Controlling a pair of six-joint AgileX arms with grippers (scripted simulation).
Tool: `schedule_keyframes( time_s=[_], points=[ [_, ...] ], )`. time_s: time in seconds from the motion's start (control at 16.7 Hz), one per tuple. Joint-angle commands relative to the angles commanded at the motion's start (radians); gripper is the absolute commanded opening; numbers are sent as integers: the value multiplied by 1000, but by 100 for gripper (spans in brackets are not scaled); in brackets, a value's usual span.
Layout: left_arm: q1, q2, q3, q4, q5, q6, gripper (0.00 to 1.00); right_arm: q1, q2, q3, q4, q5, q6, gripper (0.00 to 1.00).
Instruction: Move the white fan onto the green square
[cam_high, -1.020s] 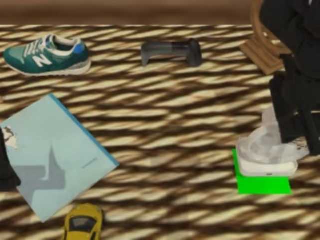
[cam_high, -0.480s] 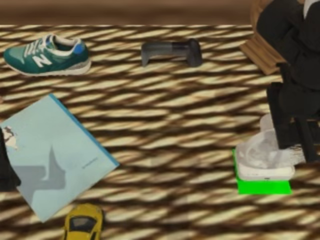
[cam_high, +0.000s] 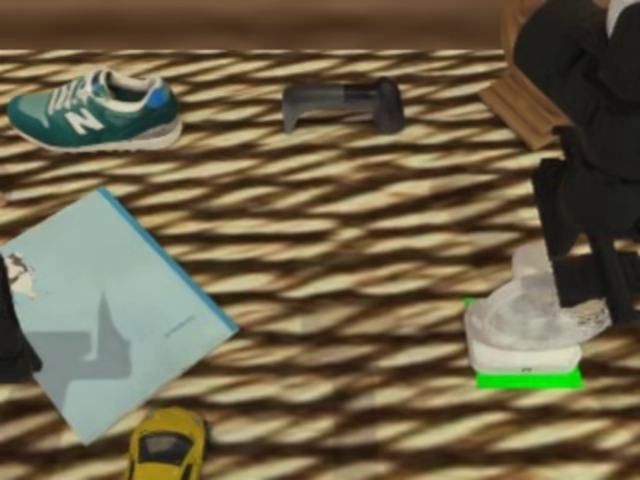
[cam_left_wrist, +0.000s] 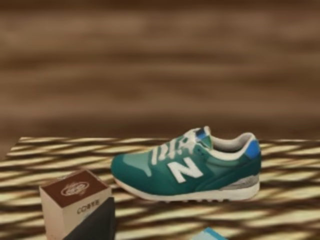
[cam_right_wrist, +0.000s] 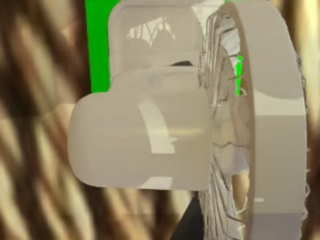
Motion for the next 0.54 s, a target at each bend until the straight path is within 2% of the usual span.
schedule_keyframes(
  time_s=[0.18, 0.54],
  points=[
    [0, 0, 0, 0, 0, 0, 100, 0, 0, 0, 0, 0, 0, 98],
    [0, 0, 0, 0, 0, 0, 100, 0, 0, 0, 0, 0, 0, 100]
  ],
)
